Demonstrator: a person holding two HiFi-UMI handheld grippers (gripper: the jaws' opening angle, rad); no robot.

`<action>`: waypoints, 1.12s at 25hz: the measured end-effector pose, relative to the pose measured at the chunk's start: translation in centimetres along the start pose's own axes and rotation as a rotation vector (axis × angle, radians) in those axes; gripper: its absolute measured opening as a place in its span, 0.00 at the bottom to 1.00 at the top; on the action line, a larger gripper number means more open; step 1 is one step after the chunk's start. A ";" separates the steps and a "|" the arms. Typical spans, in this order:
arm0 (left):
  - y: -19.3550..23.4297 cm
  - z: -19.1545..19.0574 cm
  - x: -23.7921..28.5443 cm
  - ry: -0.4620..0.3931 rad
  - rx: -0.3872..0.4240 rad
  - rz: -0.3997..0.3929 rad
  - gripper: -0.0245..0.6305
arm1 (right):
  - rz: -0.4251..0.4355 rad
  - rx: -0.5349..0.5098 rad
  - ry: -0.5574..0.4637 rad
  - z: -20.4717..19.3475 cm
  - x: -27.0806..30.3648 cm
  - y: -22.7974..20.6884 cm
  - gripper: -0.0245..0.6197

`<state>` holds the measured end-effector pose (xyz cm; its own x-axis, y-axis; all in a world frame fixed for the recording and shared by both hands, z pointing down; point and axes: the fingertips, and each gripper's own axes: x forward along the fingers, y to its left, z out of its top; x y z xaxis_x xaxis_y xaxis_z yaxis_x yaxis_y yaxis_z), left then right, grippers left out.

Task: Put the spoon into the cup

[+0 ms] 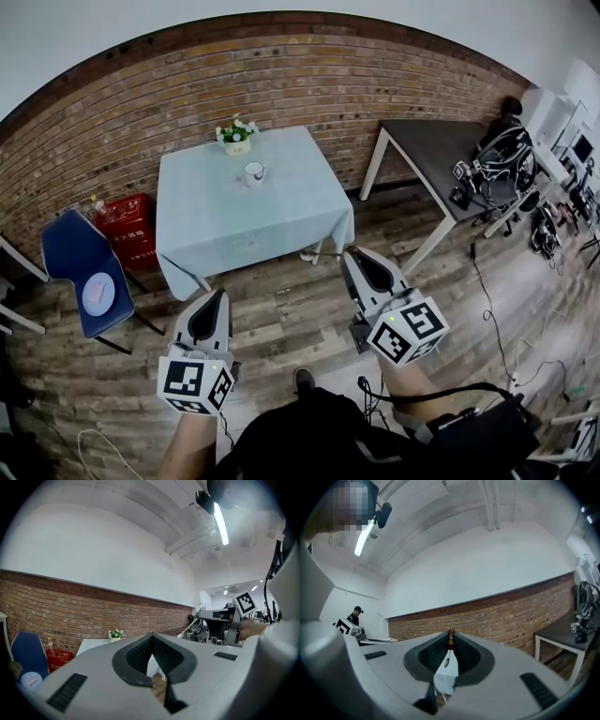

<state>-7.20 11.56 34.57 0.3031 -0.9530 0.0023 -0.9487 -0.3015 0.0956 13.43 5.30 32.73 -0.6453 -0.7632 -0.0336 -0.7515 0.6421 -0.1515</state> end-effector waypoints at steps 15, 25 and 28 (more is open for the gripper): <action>0.0 -0.8 8.6 0.039 0.007 0.106 0.05 | 0.052 0.040 0.016 -0.3 4.6 -8.5 0.11; 2.8 -1.5 13.7 0.044 0.012 0.068 0.05 | 0.042 0.039 0.026 -0.8 10.0 -10.4 0.12; 4.8 -0.9 15.6 0.030 0.009 0.053 0.05 | 0.035 0.024 0.024 -0.4 12.2 -10.6 0.11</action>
<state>-6.93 -4.69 35.96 0.2550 -0.9662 0.0372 -0.9642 -0.2511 0.0853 13.44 -10.81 34.34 -0.6744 -0.7381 -0.0161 -0.7250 0.6663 -0.1745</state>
